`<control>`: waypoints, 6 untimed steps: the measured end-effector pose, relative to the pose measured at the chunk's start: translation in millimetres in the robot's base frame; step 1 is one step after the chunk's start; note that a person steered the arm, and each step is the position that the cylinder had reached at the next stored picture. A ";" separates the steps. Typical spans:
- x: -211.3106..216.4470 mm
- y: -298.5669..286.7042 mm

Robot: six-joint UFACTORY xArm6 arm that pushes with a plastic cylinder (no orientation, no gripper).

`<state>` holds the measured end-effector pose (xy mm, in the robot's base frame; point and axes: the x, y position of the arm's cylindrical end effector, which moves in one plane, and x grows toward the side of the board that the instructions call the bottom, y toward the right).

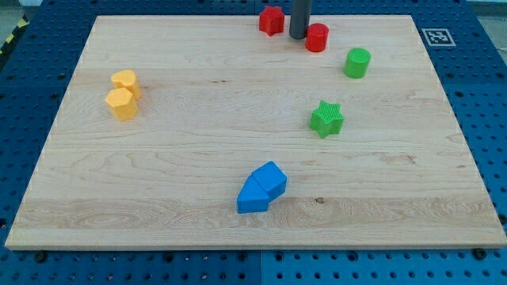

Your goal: Slide the arm to the top left of the red star

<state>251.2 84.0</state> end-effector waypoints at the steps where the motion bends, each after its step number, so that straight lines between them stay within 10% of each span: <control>1: 14.1 9.3; 4: 21.5 11.2; 6: 13.5 -106.3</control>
